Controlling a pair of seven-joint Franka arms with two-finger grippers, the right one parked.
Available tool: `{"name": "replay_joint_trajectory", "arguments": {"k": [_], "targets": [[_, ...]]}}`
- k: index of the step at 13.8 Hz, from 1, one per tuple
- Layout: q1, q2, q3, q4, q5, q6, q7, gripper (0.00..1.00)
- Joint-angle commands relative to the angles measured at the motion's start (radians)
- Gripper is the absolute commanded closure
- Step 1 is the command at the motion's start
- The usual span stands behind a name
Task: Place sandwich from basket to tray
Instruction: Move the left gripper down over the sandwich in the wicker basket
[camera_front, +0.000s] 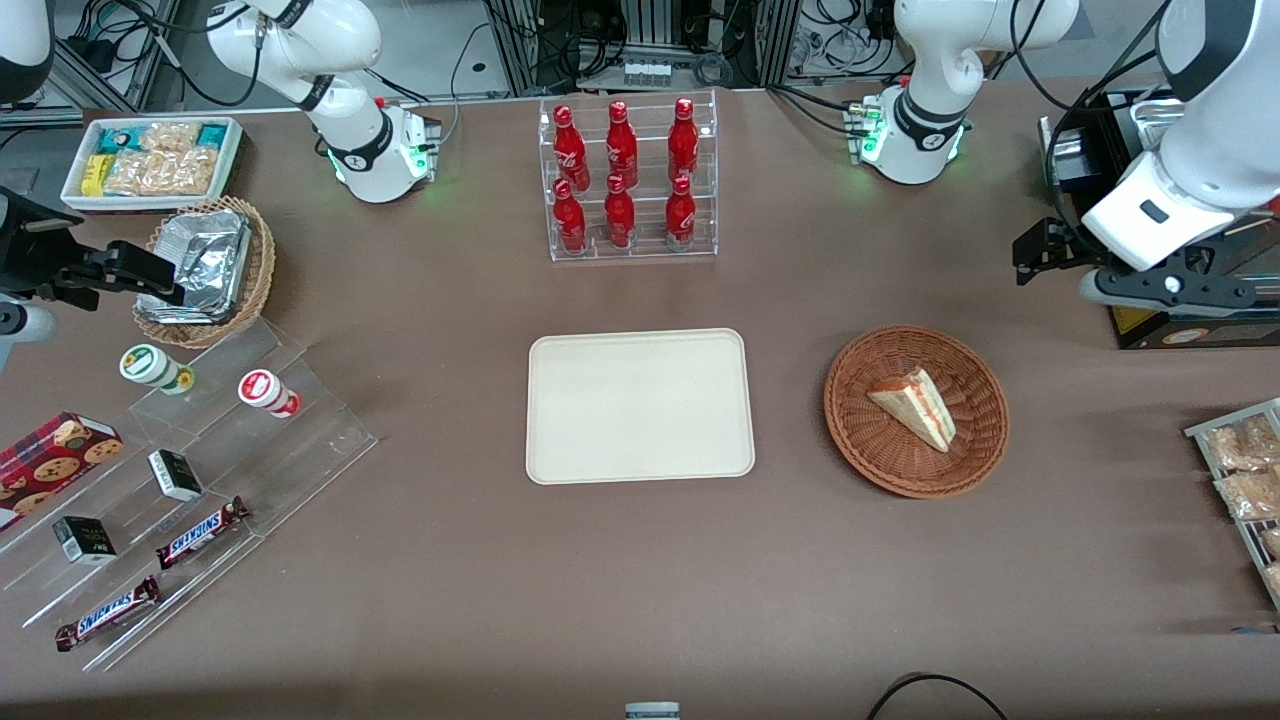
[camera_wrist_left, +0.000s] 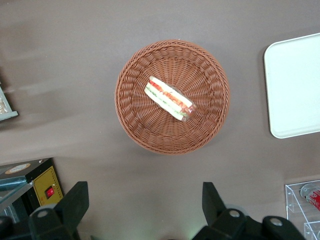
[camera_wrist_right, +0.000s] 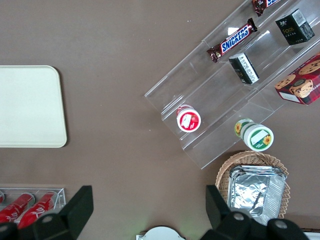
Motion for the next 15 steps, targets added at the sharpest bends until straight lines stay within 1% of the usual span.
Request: {"name": "replay_joint_trajectory", "arguments": {"k": [1, 4, 8, 10, 12, 15], "targets": [[-0.005, 0.028, -0.009, 0.042, 0.003, -0.002, -0.033, 0.0], [-0.005, 0.068, -0.012, 0.033, -0.009, -0.007, -0.031, 0.0], [-0.02, 0.149, -0.016, -0.028, -0.011, 0.007, -0.036, 0.0], [-0.02, 0.188, -0.016, -0.056, -0.01, 0.061, -0.045, 0.0], [-0.02, 0.182, -0.016, -0.142, -0.01, 0.171, -0.102, 0.0], [-0.037, 0.179, -0.018, -0.246, -0.003, 0.29, -0.207, 0.0]]}}
